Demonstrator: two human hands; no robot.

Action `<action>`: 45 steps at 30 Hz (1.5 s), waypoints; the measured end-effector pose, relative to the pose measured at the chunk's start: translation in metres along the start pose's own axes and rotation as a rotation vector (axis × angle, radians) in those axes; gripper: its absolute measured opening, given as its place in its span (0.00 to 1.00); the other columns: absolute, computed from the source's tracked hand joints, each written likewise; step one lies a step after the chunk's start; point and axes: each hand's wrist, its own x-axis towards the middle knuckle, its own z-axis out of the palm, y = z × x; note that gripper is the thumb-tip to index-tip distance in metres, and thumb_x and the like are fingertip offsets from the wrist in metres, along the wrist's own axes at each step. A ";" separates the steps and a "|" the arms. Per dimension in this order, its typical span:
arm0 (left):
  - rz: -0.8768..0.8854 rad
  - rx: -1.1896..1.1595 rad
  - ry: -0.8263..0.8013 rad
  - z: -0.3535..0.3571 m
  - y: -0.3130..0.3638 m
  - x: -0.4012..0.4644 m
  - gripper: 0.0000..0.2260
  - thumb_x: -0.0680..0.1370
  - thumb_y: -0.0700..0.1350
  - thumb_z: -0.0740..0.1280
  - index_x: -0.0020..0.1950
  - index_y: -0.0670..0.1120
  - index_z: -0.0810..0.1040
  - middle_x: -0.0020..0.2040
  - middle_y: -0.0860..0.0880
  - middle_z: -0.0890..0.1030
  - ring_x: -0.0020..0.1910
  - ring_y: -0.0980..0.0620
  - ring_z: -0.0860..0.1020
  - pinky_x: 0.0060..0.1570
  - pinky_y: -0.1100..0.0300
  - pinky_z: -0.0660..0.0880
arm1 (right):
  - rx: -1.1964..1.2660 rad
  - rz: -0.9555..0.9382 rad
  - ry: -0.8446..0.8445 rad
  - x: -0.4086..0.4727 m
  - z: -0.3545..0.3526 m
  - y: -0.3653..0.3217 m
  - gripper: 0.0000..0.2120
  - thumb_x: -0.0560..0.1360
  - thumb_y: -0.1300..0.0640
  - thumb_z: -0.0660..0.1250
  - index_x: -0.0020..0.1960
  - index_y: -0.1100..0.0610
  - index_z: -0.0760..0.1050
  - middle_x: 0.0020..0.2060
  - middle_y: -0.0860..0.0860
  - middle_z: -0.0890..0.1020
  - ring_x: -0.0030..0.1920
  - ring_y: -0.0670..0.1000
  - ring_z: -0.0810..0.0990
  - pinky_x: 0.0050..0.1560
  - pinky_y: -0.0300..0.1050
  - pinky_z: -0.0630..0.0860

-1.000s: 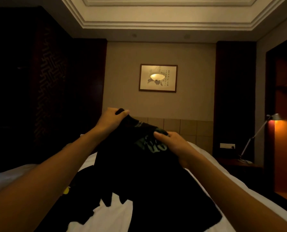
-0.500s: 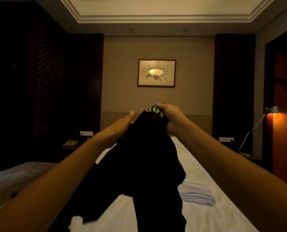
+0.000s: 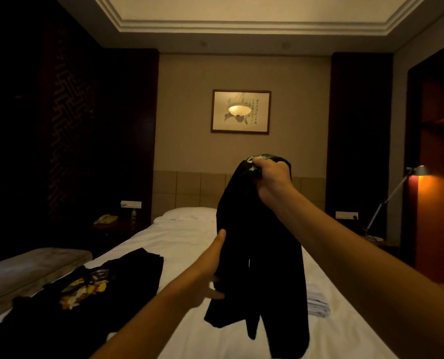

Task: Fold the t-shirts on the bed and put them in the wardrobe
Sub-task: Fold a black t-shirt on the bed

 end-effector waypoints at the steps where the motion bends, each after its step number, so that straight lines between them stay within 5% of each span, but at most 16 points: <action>1: -0.061 -0.123 -0.049 0.001 -0.004 0.005 0.31 0.78 0.70 0.52 0.69 0.49 0.72 0.59 0.46 0.78 0.58 0.44 0.76 0.55 0.47 0.75 | 0.002 -0.012 0.007 0.000 -0.002 0.002 0.16 0.76 0.67 0.68 0.62 0.67 0.70 0.50 0.59 0.78 0.49 0.58 0.81 0.38 0.48 0.77; 3: -0.080 -0.388 -0.108 0.002 -0.001 0.011 0.35 0.77 0.69 0.55 0.67 0.41 0.75 0.56 0.41 0.81 0.58 0.41 0.77 0.54 0.47 0.75 | 0.014 -0.030 0.005 0.000 -0.006 0.006 0.11 0.77 0.67 0.67 0.57 0.66 0.70 0.49 0.59 0.77 0.50 0.59 0.80 0.41 0.49 0.78; 8: 0.047 -0.634 -0.013 0.004 0.037 0.017 0.18 0.81 0.54 0.62 0.61 0.41 0.80 0.49 0.40 0.83 0.49 0.44 0.80 0.58 0.49 0.74 | -0.072 -0.052 0.039 0.009 -0.025 0.012 0.07 0.77 0.64 0.68 0.52 0.63 0.71 0.53 0.60 0.78 0.55 0.61 0.80 0.52 0.54 0.79; 11: 0.179 -0.521 0.237 -0.009 0.056 0.033 0.16 0.80 0.47 0.67 0.64 0.40 0.78 0.54 0.39 0.83 0.52 0.41 0.82 0.52 0.46 0.80 | -0.212 -0.021 0.059 0.012 -0.041 0.013 0.05 0.78 0.62 0.68 0.47 0.60 0.71 0.52 0.59 0.78 0.56 0.61 0.80 0.57 0.58 0.78; 14: 0.400 -0.253 0.379 -0.015 0.083 0.021 0.11 0.82 0.45 0.63 0.57 0.39 0.80 0.47 0.42 0.82 0.46 0.44 0.81 0.51 0.50 0.77 | -0.348 0.092 0.046 0.005 -0.053 0.008 0.05 0.79 0.59 0.66 0.48 0.60 0.71 0.51 0.58 0.77 0.51 0.57 0.80 0.51 0.55 0.81; 17: 0.527 -0.086 0.367 -0.020 0.110 0.014 0.11 0.83 0.46 0.61 0.49 0.43 0.80 0.44 0.44 0.80 0.42 0.48 0.80 0.46 0.54 0.78 | -0.531 0.295 -0.109 -0.013 -0.063 0.008 0.12 0.82 0.52 0.62 0.58 0.61 0.72 0.45 0.58 0.79 0.43 0.55 0.80 0.38 0.50 0.81; 20: 0.601 0.006 0.320 -0.022 0.128 0.014 0.10 0.83 0.45 0.62 0.48 0.43 0.80 0.42 0.44 0.81 0.37 0.50 0.81 0.38 0.58 0.78 | -0.801 0.444 -0.335 -0.026 -0.075 0.008 0.23 0.81 0.42 0.58 0.60 0.62 0.73 0.44 0.62 0.83 0.40 0.57 0.83 0.38 0.49 0.81; 24: 0.617 0.060 0.261 -0.023 0.139 0.018 0.09 0.82 0.45 0.63 0.50 0.43 0.81 0.42 0.44 0.81 0.36 0.50 0.81 0.37 0.60 0.78 | -1.004 0.280 -0.362 -0.037 -0.071 0.003 0.28 0.82 0.41 0.55 0.52 0.66 0.79 0.37 0.59 0.84 0.35 0.54 0.82 0.40 0.47 0.80; 27: 0.584 0.099 0.212 -0.023 0.145 0.018 0.10 0.83 0.46 0.62 0.56 0.43 0.80 0.44 0.46 0.83 0.37 0.52 0.82 0.36 0.62 0.79 | -0.836 0.049 -0.344 -0.040 -0.058 0.008 0.21 0.82 0.47 0.59 0.54 0.65 0.79 0.38 0.58 0.83 0.36 0.53 0.81 0.42 0.48 0.80; 30: 0.579 0.181 0.155 -0.018 0.151 0.013 0.11 0.83 0.47 0.60 0.55 0.42 0.80 0.42 0.47 0.82 0.33 0.57 0.82 0.33 0.67 0.77 | -0.685 -0.106 -0.394 -0.035 -0.045 0.012 0.17 0.81 0.47 0.60 0.61 0.59 0.76 0.54 0.57 0.81 0.53 0.53 0.80 0.58 0.52 0.79; 33: 0.588 0.258 0.005 -0.017 0.157 0.007 0.13 0.84 0.47 0.58 0.53 0.42 0.79 0.42 0.47 0.82 0.37 0.55 0.82 0.38 0.65 0.78 | -0.567 -0.106 -0.580 -0.032 -0.036 0.015 0.30 0.78 0.39 0.61 0.73 0.55 0.66 0.67 0.51 0.75 0.67 0.50 0.74 0.67 0.51 0.73; 37: 0.554 0.334 -0.157 -0.018 0.164 -0.003 0.14 0.83 0.48 0.59 0.57 0.40 0.79 0.45 0.45 0.82 0.42 0.50 0.82 0.42 0.62 0.79 | -0.378 -0.053 -0.733 -0.035 -0.026 0.012 0.22 0.81 0.46 0.58 0.72 0.54 0.67 0.59 0.53 0.79 0.56 0.48 0.81 0.51 0.41 0.78; 45: 0.530 0.407 -0.098 -0.033 0.158 -0.007 0.12 0.80 0.49 0.65 0.54 0.41 0.81 0.39 0.47 0.80 0.36 0.52 0.79 0.34 0.65 0.76 | -0.343 0.113 -0.767 -0.042 -0.038 -0.005 0.15 0.77 0.53 0.64 0.59 0.61 0.76 0.38 0.53 0.81 0.35 0.49 0.80 0.34 0.38 0.78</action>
